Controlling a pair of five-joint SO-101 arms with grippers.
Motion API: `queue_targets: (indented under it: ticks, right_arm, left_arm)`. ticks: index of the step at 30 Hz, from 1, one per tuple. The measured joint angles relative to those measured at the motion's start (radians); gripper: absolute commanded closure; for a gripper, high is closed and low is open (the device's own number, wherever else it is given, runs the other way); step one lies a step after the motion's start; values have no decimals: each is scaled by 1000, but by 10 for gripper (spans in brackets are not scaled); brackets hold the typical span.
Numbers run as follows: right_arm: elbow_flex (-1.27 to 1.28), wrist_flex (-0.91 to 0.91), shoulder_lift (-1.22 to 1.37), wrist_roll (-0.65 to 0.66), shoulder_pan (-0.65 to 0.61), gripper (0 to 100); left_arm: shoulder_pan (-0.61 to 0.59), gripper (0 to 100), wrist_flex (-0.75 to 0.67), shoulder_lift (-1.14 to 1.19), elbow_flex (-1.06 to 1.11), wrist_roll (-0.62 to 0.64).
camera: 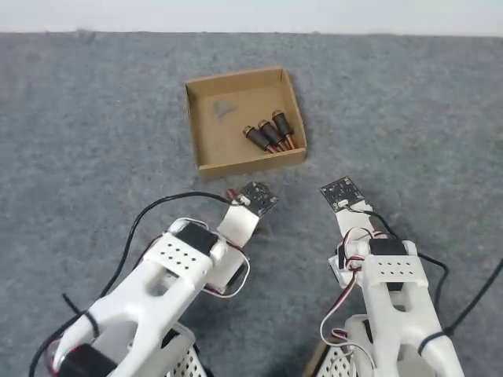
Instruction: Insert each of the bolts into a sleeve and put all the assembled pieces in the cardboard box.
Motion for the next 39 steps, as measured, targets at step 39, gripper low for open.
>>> queue_targets:
  ticks: [39]
  right_arm:
    - [3, 0, 0, 0, 0, 990]
  left_arm:
    - [-377, 986, -184, 502, -457, 295]
